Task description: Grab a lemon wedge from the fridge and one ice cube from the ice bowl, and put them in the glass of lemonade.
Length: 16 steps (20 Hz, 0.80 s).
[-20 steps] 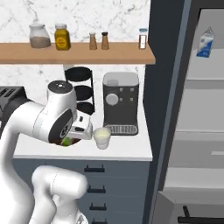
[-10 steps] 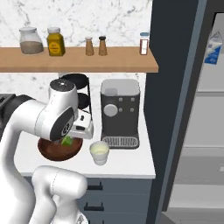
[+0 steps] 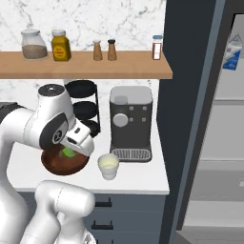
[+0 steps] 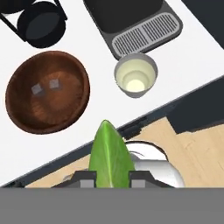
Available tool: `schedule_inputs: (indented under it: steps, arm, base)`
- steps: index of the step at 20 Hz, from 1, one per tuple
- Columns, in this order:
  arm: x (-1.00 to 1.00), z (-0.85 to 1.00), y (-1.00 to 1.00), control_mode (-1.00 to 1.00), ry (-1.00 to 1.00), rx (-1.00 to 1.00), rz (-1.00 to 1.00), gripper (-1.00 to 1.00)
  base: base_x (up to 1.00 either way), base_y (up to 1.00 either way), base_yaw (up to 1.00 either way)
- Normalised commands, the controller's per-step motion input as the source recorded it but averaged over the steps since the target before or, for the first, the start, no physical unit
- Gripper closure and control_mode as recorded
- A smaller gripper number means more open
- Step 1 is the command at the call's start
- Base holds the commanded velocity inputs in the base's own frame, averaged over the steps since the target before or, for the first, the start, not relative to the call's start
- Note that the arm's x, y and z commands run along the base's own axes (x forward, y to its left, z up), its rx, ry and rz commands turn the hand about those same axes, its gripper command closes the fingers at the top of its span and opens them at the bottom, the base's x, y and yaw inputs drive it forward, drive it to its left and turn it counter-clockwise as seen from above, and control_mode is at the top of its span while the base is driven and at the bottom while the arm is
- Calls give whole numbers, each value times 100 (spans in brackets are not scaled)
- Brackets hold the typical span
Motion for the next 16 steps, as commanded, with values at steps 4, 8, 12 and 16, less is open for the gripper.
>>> schedule_inputs:
  steps: [4, 8, 12, 16]
  arm:
    - [95, -45, -3, -100, 3, 0, -4, 100]
    - [100, -50, -7, -100, 0, 0, 0, 100]
    - [73, -66, -30, -100, 2, 0, 0, 100]
    - [30, -48, -52, -100, 8, 0, 0, 100]
  base:
    - [0, 0, 0]
    - [0, 0, 0]
    - [0, 0, 0]
    - [0, 0, 0]
